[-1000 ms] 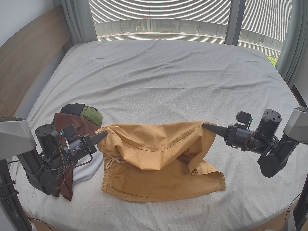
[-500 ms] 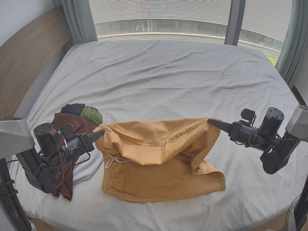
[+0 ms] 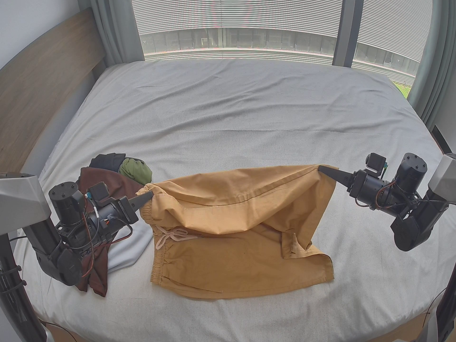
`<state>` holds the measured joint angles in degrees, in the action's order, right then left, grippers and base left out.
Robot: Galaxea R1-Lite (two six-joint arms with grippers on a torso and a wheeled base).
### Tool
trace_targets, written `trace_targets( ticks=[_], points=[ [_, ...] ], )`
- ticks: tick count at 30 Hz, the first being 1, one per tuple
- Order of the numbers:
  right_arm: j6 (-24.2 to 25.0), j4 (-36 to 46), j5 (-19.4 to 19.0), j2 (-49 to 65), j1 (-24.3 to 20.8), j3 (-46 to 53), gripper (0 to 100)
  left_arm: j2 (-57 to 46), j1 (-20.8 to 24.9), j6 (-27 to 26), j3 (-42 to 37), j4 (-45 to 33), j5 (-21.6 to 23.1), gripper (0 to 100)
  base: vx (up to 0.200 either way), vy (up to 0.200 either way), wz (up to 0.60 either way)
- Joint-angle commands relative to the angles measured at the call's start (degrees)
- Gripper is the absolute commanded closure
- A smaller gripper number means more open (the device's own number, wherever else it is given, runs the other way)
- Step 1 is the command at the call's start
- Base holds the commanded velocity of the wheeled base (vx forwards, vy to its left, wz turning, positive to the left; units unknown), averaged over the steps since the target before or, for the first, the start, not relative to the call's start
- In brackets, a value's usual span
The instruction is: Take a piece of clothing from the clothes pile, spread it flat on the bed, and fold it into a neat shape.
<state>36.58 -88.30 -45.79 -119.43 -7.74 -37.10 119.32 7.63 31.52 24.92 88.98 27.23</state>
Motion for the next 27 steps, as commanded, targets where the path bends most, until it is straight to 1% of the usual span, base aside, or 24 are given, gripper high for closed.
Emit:
trace_targets(
  ticks=[1,20,27],
  points=[
    [0.07,-0.03,0.0,-0.1,0.62,-0.52,100,0.12,0.02,0.03,-0.04,0.05,0.01,100,0.0,0.0,0.0],
    [0.59,-0.03,0.17,-0.45,3.52,-2.72,100,0.03,-0.69,-0.41,-0.31,0.05,0.28,100,0.0,0.0,0.0],
    [1.65,-0.03,0.35,-0.45,4.23,-3.51,100,-0.14,-0.69,-0.5,-0.22,0.14,0.28,100,0.0,0.0,0.0]
  ],
)
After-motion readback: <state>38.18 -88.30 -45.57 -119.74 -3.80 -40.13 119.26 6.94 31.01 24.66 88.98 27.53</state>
